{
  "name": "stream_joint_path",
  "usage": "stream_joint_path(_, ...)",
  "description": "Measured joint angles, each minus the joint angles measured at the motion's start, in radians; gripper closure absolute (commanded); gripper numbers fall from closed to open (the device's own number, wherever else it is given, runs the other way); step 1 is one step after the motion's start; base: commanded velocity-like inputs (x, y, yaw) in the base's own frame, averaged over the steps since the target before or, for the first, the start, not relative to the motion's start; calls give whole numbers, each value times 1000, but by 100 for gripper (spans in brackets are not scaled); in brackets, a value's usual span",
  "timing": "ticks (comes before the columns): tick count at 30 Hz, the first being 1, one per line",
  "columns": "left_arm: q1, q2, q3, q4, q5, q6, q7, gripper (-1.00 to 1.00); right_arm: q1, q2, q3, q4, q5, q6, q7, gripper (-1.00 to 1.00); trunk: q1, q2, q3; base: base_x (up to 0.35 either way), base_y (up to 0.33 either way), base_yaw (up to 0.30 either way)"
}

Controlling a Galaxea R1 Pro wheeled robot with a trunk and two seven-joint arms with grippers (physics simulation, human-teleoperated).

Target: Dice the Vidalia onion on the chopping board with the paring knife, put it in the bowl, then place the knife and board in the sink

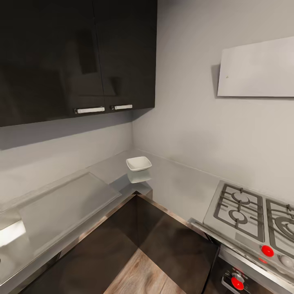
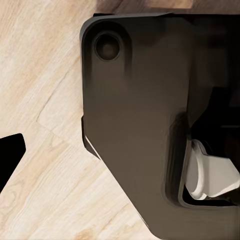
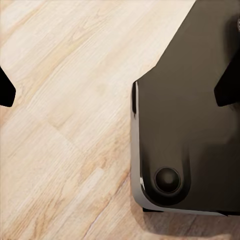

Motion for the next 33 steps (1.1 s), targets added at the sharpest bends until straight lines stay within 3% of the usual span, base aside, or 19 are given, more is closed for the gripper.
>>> stream_joint_path(16,-4,-5,-1,-87,0,82,-1,-100,0,2,3,1,0,-9,0,-100,0,0,0,0,0,0)
stream_joint_path(23,-38,-5,0,-129,0,121,-4,-100,0,3,3,3,0,-9,0,-100,0,0,0,0,0,0)
stream_joint_path(24,-33,-4,0,-336,0,478,-5,-100,0,3,3,3,0,-9,0,-100,0,0,0,0,0,0)
stream_joint_path(25,-97,-2,1,-585,0,774,-5,-100,0,3,3,3,0,-9,0,-100,0,0,0,0,0,0)
stream_joint_path(26,-227,-1,1,-847,1,840,-6,-100,0,3,3,4,0,-8,0,-100,0,1,1,0,0,0)
stream_joint_path(27,-306,0,0,-1116,1,858,-6,-100,0,3,3,4,0,-8,0,-100,1,1,1,0,0,0)
stream_joint_path(28,-315,0,0,-1378,1,890,-6,-100,0,3,3,5,0,-8,0,-100,0,0,1,0,0,0)
stream_joint_path(29,-354,0,1,-1414,2,915,-6,-100,0,4,3,5,0,-8,0,-100,-1,0,1,0,0,0)
stream_joint_path(33,-532,0,1,-1340,2,974,-5,-100,0,3,3,8,0,-7,0,-100,0,1,1,0,0,0)
